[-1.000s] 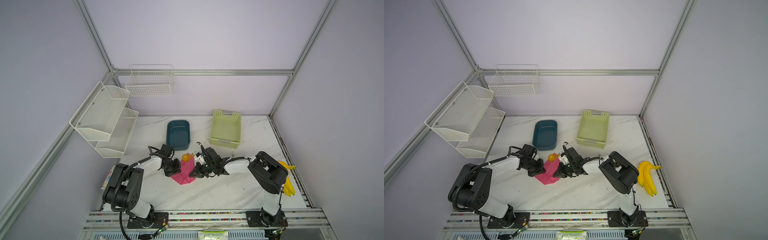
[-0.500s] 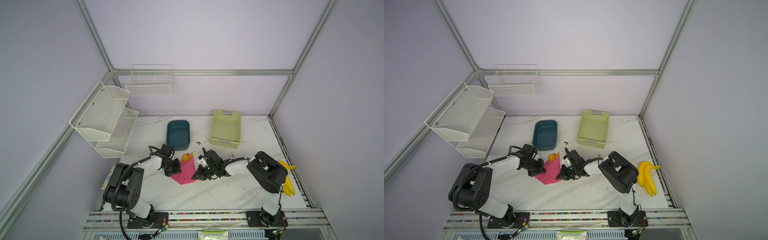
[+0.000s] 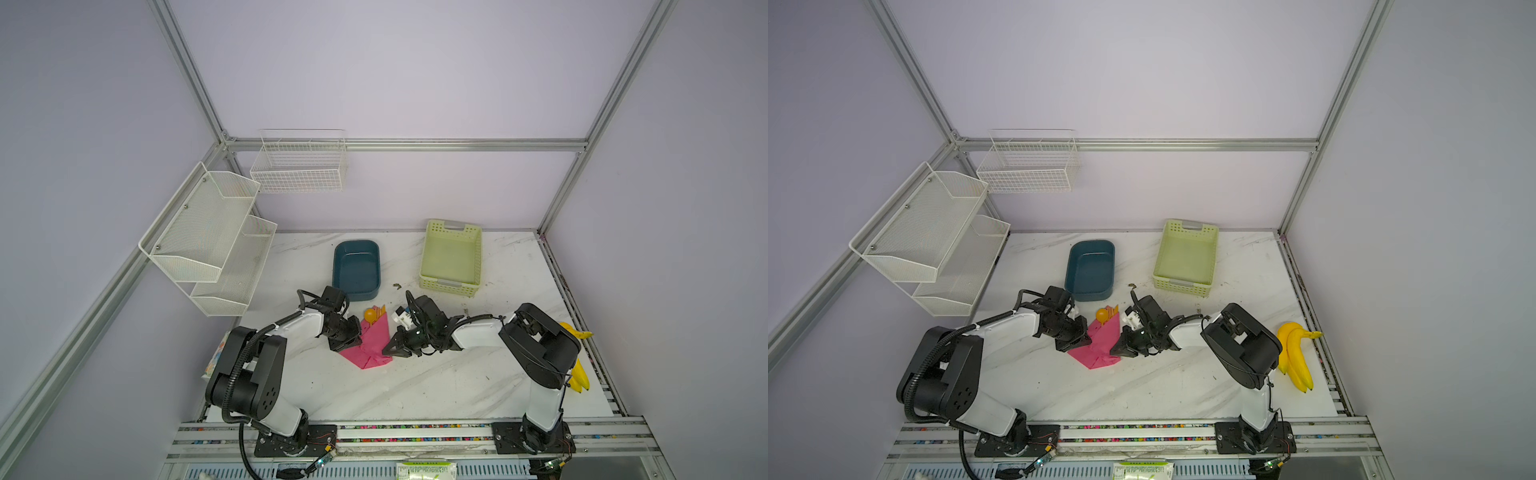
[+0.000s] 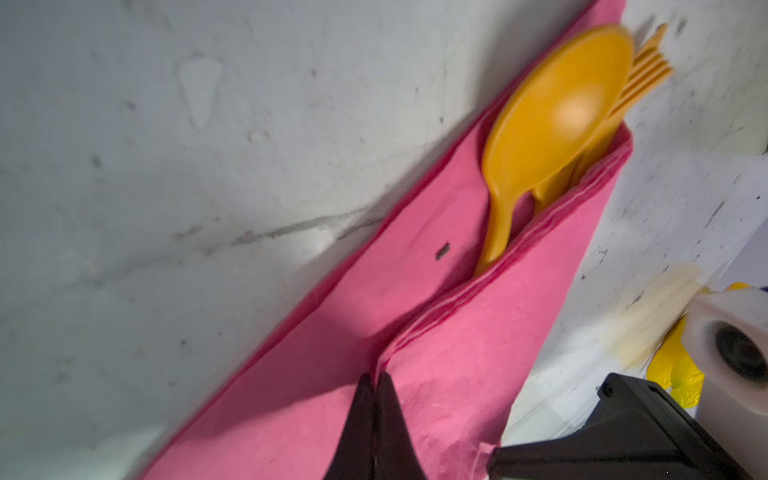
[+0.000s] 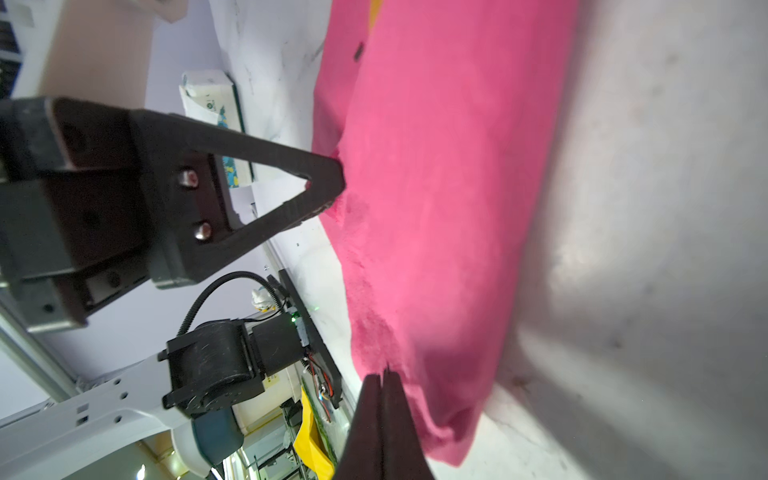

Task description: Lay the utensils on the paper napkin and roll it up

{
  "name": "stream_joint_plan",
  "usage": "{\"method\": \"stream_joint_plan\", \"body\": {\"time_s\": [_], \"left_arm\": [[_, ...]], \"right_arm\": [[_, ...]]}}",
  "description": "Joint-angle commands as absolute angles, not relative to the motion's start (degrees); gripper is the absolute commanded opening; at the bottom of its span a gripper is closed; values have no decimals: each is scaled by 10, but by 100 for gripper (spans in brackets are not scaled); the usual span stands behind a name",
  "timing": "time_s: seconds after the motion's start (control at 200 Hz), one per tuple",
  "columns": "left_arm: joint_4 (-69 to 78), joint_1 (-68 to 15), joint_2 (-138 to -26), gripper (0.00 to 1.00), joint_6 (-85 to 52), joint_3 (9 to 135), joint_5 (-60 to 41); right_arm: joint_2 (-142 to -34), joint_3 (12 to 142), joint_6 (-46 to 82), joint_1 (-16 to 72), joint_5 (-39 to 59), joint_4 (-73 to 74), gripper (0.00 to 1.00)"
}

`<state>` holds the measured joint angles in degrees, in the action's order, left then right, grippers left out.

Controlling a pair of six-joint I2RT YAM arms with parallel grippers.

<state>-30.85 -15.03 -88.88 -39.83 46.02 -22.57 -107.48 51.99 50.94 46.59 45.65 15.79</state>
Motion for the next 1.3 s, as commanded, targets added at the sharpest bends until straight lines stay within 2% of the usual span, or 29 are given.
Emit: {"method": "stream_joint_plan", "body": {"time_s": [0.0,0.2,0.365,0.67,0.74,1.045,1.145,1.295], "left_arm": [[-320,-150,-890,0,-378,512,-235],[-319,-151,-907,0,-371,510,-235],[-323,-151,-911,0,-368,504,-246],[-342,-152,-901,0,-361,497,-238],[-351,-152,-889,7,-362,507,-226],[-434,-169,-838,25,-354,597,-192],[-445,-198,-846,24,-369,611,-193],[-415,-248,-874,17,-393,591,-203]], "right_arm": [[-1086,530,533,469,501,216,5],[-1121,521,524,473,520,219,5],[-1139,509,499,466,470,149,2],[-1132,504,491,460,458,133,2],[-1134,504,491,461,458,133,2],[-1130,491,517,461,451,159,2],[-1124,469,555,460,449,203,1],[-1116,447,600,461,438,247,0]]}}
